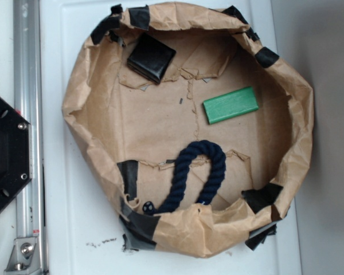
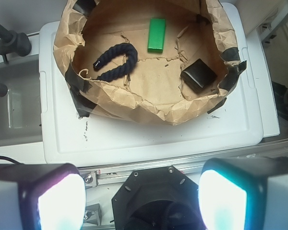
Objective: Grab the black box.
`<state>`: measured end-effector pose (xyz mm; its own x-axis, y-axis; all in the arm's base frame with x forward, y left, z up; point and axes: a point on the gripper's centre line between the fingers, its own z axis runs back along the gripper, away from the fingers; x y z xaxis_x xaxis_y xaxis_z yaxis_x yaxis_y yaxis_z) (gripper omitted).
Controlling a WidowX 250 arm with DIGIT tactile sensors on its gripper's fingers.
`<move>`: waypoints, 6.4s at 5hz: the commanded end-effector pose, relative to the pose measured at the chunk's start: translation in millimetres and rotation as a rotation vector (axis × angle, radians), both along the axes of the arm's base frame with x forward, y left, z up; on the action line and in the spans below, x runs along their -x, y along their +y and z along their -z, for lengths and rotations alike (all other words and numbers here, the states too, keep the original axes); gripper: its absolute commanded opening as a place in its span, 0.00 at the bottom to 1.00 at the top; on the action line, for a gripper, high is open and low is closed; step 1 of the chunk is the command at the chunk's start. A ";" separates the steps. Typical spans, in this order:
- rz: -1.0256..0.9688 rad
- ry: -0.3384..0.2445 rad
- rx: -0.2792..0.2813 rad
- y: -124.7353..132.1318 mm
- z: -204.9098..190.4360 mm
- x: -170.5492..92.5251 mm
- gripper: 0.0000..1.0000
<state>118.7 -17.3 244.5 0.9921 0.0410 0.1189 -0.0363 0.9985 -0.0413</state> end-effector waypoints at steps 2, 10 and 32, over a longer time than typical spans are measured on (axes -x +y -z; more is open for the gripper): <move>-0.166 0.033 0.038 6.2 14.6 -50.1 1.00; -0.727 -0.015 -0.118 48.4 92.5 -129.8 1.00; -0.983 -0.102 -0.343 129.2 211.0 -120.0 1.00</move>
<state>240.2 101.4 26.9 0.5691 0.7494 0.3385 -0.8221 0.5270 0.2153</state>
